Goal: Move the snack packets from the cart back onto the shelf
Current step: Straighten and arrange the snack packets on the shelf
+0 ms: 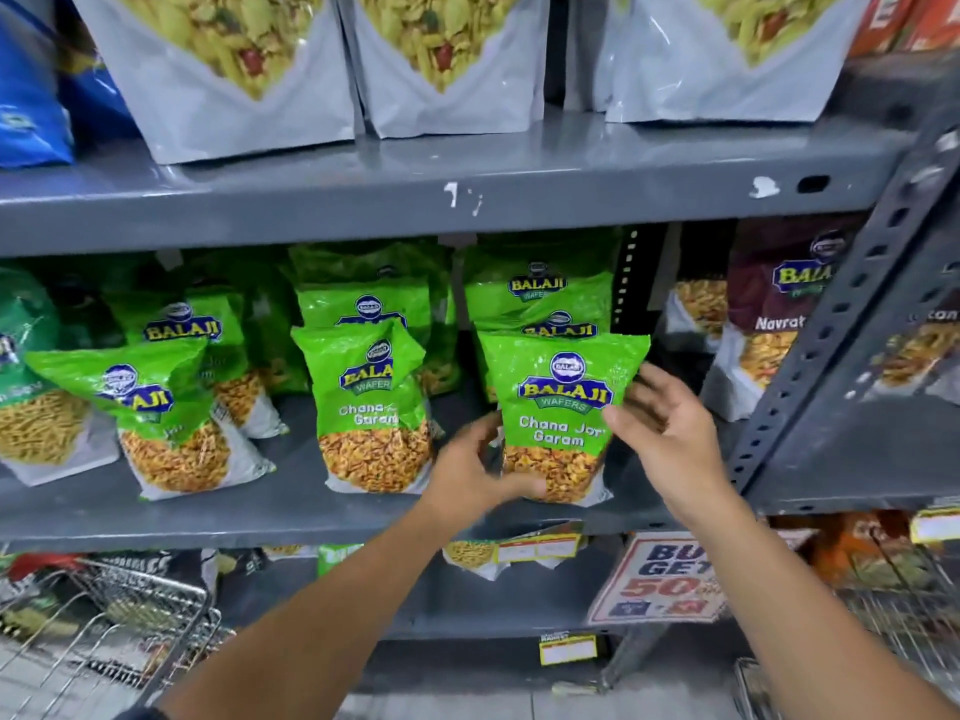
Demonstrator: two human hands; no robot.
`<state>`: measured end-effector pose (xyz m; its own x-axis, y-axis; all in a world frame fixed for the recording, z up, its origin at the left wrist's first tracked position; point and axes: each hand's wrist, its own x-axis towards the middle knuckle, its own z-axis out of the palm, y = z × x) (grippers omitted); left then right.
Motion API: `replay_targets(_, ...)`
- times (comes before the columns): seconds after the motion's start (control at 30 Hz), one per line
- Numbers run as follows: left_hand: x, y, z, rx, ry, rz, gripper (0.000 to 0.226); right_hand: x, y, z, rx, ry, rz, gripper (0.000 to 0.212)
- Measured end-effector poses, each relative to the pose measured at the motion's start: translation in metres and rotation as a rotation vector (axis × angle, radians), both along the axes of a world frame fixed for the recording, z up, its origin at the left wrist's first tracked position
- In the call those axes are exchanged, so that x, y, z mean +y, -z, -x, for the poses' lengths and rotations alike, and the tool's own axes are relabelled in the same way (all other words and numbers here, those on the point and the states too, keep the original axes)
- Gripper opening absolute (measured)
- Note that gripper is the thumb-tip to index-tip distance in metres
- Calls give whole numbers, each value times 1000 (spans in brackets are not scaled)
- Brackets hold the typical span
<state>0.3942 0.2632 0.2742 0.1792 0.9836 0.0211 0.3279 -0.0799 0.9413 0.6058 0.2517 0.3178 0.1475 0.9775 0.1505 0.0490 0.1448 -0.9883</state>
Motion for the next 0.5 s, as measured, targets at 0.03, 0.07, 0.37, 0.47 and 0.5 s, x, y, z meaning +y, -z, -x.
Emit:
replay_targets(0.03,0,4,4,129,67,1,85,3,-7,-4,27,-3,-11,55)
replay_targets(0.07,-1,7,7,258,116,-6,91,7,-14,-7,46,5,-19,53)
replay_targets(0.37,2,25,1,421,-73,-166,31,46,-51,-18,-278,208,-200,22)
replay_targets(0.47,6,29,0,401,-109,-114,37,52,-57,-19,-297,288,-231,15)
replay_targets(0.5,6,29,0,392,-101,-95,40,52,-59,-15,-345,248,-237,15)
